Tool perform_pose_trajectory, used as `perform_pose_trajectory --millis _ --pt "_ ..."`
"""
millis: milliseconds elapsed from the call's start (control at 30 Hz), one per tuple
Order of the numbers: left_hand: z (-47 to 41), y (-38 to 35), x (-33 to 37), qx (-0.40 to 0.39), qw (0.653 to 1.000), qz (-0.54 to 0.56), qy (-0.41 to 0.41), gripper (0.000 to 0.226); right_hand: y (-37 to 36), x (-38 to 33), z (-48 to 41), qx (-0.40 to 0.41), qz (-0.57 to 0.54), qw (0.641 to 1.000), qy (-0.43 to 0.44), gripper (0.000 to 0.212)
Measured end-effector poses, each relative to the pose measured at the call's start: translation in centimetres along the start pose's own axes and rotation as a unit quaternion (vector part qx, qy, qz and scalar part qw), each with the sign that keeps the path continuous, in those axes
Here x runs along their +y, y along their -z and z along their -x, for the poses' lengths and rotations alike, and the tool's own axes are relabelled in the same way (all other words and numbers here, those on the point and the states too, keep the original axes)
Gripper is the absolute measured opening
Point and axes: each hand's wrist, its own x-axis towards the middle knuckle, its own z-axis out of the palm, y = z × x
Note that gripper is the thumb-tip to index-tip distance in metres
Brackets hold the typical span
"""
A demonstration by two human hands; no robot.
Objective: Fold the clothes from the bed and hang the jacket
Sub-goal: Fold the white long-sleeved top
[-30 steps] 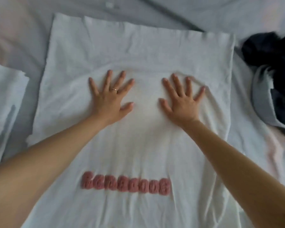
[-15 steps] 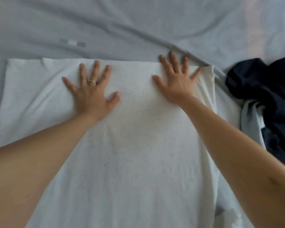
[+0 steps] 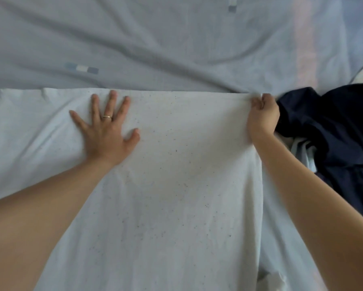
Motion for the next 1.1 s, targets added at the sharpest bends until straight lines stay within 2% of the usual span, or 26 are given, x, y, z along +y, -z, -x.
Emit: perform_pose_trajectory --millis 33,133,200,233,267,300,333,367,433,500,533,634,734,767,834,900,967,1034,1100 --pt "0.0 0.0 -0.1 0.001 1.000 0.002 -0.001 0.080 -0.3 0.5 0.0 0.000 -0.006 1.000 -0.006 0.015" --pt "0.0 0.0 0.0 0.006 1.000 0.001 -0.003 0.079 -0.4 0.0 -0.7 -0.034 -0.063 0.995 -0.063 0.023" --pt "0.0 0.0 0.0 0.005 1.000 0.003 -0.002 0.079 0.1 -1.0 -1.8 -0.124 -0.136 0.979 -0.083 0.023" --pt "0.0 0.0 0.0 0.004 1.000 0.003 -0.002 0.079 0.5 -1.5 -2.1 -0.177 -0.133 0.973 -0.065 0.023" --pt "0.0 0.0 0.0 0.003 1.000 0.003 -0.002 0.079 1.0 -2.0 -2.1 -0.217 -0.096 0.971 -0.019 0.021" --pt "0.0 0.1 0.0 0.002 1.000 0.002 -0.002 0.079 1.5 -2.2 -1.9 -0.226 -0.037 0.972 0.060 0.020" --pt "0.0 0.0 0.0 0.000 1.000 0.001 -0.001 0.078 2.0 -2.2 -1.3 -0.200 0.034 0.965 0.166 0.019" --pt "-0.1 0.0 -0.1 -0.001 1.000 0.001 0.000 0.078 2.2 -1.6 -0.6 -0.156 0.087 0.944 0.277 0.018" --pt "-0.1 0.1 -0.1 -0.003 1.000 0.002 -0.003 0.078 2.6 0.3 1.4 -0.088 0.138 0.875 0.456 0.015" --pt "-0.1 0.1 -0.1 -0.001 1.000 0.002 -0.003 0.078 2.8 2.8 3.1 -0.067 0.159 0.819 0.547 0.013" --pt "-0.1 0.1 -0.1 0.000 1.000 0.002 -0.003 0.078 2.9 3.8 3.6 -0.061 0.167 0.803 0.569 0.014" --pt "-0.1 0.1 0.0 0.002 1.000 -0.003 -0.001 0.078 3.1 5.8 4.0 -0.034 0.170 0.786 0.593 0.015" --pt "-0.1 0.1 0.0 0.005 1.000 0.000 -0.001 0.078 3.2 6.0 3.6 -0.026 0.172 0.790 0.587 0.013" --pt "0.0 0.1 0.0 0.004 1.000 0.000 0.000 0.078 3.2 5.9 3.5 -0.024 0.169 0.801 0.574 0.013" --pt "0.0 0.0 0.0 0.004 1.000 0.000 0.000 0.078 3.4 5.1 3.1 -0.010 0.135 0.845 0.517 0.016" --pt "0.0 -0.1 0.0 0.003 1.000 -0.003 0.001 0.078 3.4 3.5 2.3 -0.003 0.076 0.909 0.410 0.018" --pt "0.0 -0.1 0.0 0.004 1.000 -0.004 0.001 0.078 3.0 1.8 1.1 0.000 0.037 0.957 0.287 0.019" --pt "-0.1 -0.2 0.0 0.004 1.000 -0.001 0.002 0.078 2.2 0.9 -0.7 -0.017 0.048 0.979 0.196 0.019" --pt "-0.1 -0.2 0.0 0.006 1.000 -0.002 0.004 0.078 1.4 0.4 -1.8 -0.040 0.097 0.987 0.126 0.021"
